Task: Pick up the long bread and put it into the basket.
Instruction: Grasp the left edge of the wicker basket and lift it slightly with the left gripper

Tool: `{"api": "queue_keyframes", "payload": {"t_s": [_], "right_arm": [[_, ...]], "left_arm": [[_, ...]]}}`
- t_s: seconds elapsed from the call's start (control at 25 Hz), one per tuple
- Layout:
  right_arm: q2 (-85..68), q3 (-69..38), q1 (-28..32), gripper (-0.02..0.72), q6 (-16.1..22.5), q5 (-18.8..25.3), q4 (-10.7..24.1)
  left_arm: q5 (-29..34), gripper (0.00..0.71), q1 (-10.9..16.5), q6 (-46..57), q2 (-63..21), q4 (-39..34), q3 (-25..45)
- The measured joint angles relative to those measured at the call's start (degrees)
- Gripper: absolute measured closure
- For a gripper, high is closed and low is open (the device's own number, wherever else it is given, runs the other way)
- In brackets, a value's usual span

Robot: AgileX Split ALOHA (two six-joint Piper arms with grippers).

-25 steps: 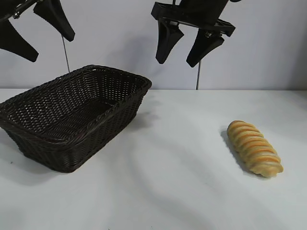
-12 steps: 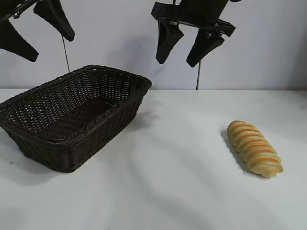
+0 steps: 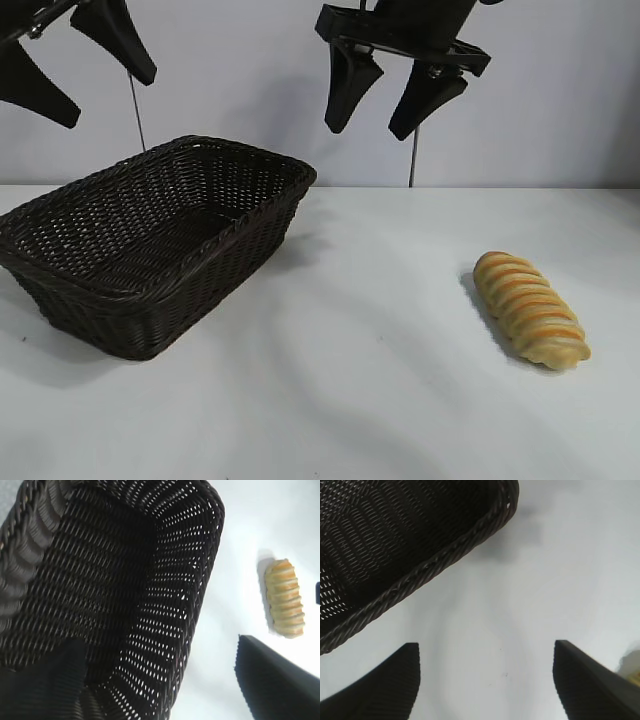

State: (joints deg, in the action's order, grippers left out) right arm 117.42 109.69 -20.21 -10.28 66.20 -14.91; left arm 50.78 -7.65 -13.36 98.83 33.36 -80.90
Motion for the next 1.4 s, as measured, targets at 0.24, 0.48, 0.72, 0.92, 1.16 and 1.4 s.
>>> {"api": "queue_keyframes", "payload": {"t_s": [0.24, 0.48, 0.72, 0.92, 1.16, 1.4], "right_arm": [[0.00, 0.00, 0.00, 0.167, 0.00, 0.00, 0.00], [0.00, 0.00, 0.00, 0.167, 0.00, 0.00, 0.00], [0.00, 0.00, 0.00, 0.167, 0.00, 0.00, 0.00], [0.00, 0.00, 0.00, 0.167, 0.00, 0.00, 0.00], [0.00, 0.00, 0.00, 0.167, 0.00, 0.00, 0.00], [0.00, 0.00, 0.00, 0.167, 0.00, 0.00, 0.00]], "left_arm": [[0.00, 0.116, 0.00, 0.12, 0.00, 0.00, 0.00], [0.80, 0.116, 0.00, 8.73, 0.00, -3.37, 0.00], [6.80, 0.116, 0.00, 29.12, 0.00, -15.05, 0.00], [8.05, 0.116, 0.00, 38.63, 0.00, -17.71, 0.00], [10.14, 0.116, -0.78, 43.17, 0.00, -18.11, 0.09], [7.74, 0.116, -2.25, 45.03, -2.70, -18.00, 5.86]]}}
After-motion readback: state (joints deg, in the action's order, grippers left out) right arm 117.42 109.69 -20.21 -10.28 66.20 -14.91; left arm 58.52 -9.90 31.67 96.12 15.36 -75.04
